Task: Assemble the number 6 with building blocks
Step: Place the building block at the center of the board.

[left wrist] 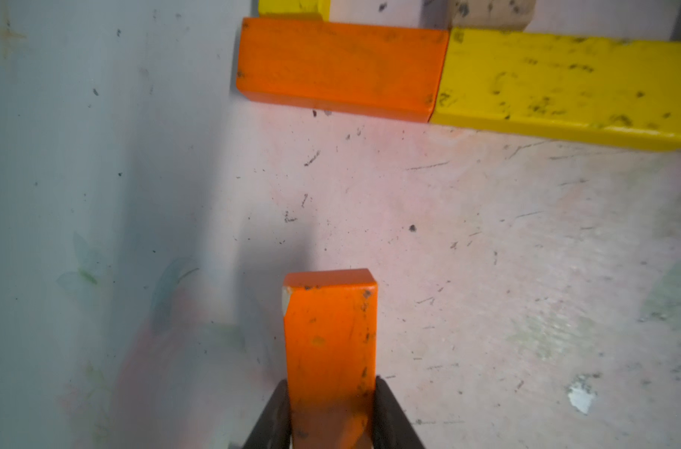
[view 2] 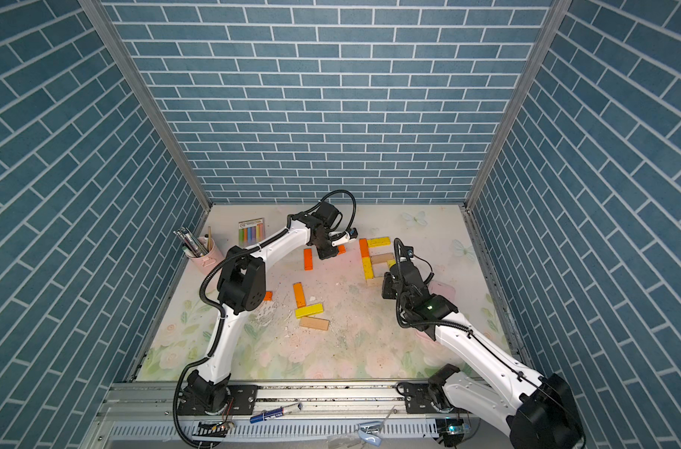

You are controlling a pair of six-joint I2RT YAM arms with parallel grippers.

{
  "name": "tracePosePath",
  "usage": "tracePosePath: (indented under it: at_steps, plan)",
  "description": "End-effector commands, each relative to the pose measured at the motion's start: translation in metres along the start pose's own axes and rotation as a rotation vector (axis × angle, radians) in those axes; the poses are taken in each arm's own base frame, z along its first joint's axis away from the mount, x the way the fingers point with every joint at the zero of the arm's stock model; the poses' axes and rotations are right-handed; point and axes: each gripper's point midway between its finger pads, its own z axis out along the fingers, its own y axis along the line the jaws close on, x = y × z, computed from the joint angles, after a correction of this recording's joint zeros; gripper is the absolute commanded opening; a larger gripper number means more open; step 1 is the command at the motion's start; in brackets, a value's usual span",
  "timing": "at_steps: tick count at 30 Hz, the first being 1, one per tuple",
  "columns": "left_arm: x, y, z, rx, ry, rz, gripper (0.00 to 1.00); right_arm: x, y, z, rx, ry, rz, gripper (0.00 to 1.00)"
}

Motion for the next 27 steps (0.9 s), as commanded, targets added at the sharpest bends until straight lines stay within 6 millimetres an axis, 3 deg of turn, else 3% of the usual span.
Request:
tracePosePath:
  at_steps: [1,11,16,21,27]
  plan:
    - [0.014,0.006,0.006,-0.025,0.068,0.085,0.35,0.005,-0.007,0.001,0.033,0.013,0.019,0.45]
    - [0.031,-0.001,0.034,-0.008,0.122,0.193,0.35,0.008,-0.004,0.007,0.026,0.033,0.007,0.44]
    - [0.034,0.003,0.041,-0.021,0.133,0.202,0.42,0.011,-0.003,0.009,0.024,0.048,-0.004,0.44]
    - [0.040,0.008,0.046,-0.041,0.152,0.203,0.50,0.011,-0.004,0.010,0.031,0.049,-0.011,0.44]
    - [0.040,0.016,0.039,-0.075,0.135,0.195,0.53,0.008,-0.001,0.011,0.027,0.051,-0.020,0.44]
